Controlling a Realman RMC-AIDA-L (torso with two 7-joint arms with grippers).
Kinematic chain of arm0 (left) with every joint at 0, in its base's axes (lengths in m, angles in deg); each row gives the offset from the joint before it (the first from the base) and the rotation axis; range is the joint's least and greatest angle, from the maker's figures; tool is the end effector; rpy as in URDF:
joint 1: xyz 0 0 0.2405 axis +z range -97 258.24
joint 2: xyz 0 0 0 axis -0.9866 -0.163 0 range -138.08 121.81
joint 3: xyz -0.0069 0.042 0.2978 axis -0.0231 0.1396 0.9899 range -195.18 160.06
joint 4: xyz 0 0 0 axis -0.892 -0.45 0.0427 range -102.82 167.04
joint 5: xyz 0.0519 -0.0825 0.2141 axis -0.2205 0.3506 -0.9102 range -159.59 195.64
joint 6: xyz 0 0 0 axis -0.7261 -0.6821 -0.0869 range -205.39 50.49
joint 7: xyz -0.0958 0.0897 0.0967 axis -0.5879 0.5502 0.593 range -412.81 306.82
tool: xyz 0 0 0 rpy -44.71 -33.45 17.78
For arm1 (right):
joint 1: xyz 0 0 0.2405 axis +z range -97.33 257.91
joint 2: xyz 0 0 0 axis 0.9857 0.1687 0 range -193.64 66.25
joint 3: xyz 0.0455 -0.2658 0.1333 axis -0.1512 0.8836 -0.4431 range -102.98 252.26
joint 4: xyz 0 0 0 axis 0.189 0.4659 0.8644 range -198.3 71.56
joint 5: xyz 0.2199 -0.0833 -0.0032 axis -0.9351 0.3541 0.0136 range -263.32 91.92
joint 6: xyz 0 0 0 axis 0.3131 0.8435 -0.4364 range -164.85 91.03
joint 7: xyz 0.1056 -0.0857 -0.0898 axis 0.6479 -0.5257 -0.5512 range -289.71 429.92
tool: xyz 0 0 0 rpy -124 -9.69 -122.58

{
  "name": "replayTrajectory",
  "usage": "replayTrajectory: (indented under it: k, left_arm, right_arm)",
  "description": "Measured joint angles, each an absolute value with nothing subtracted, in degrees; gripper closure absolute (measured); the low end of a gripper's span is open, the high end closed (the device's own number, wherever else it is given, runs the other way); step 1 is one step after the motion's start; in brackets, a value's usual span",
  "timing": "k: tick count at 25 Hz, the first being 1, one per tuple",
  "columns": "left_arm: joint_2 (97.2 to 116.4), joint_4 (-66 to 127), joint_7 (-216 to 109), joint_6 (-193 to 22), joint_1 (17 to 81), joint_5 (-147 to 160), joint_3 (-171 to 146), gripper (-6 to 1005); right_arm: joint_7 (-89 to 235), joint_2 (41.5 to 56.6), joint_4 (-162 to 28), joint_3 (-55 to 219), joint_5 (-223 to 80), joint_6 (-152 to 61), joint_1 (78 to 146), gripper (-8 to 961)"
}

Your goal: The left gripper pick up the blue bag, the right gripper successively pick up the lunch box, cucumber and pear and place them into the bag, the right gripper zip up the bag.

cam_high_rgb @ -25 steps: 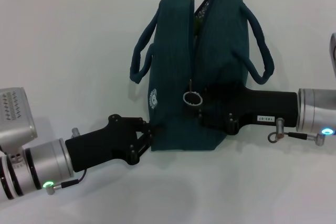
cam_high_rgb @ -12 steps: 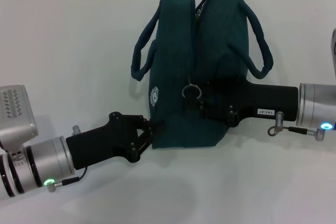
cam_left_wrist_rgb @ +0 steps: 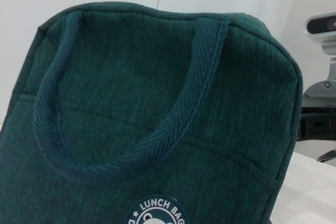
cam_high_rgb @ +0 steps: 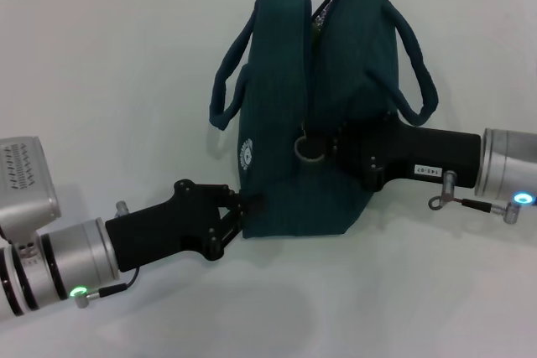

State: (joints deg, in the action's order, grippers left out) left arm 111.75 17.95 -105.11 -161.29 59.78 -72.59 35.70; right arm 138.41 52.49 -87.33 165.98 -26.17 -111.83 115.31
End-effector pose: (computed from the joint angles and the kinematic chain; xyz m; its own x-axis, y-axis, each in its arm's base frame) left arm -0.3473 0.2876 -0.1131 0.6836 0.3148 0.6585 0.5352 -0.8296 -0.1589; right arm 0.2283 0.3828 -0.1154 0.7258 -0.2734 -0.6313 -0.3654 -0.9307 -0.0170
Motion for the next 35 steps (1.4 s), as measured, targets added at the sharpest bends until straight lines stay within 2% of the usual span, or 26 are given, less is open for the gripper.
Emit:
replayTrajectory:
  k: [4, 29, 35]
  left_arm:
    - [111.75, 17.98, -105.12, -161.30, 59.72, -72.59, 35.67, 946]
    - [111.84, 17.87, -105.12, -161.48, 59.64, -72.48, 35.67, 945]
    - [111.84, 17.88, -105.11, -161.51, 59.85, -72.47, 35.70, 945]
  right_arm:
    - [138.44, 52.50, -87.24, 166.16, -27.29, -111.79, 114.70, 941]
    - [141.34, 52.40, -87.21, 169.87, -27.14, -111.76, 115.14, 832]
    - [141.40, 52.41, -87.28, 169.95, -27.00, -111.48, 115.18, 731]
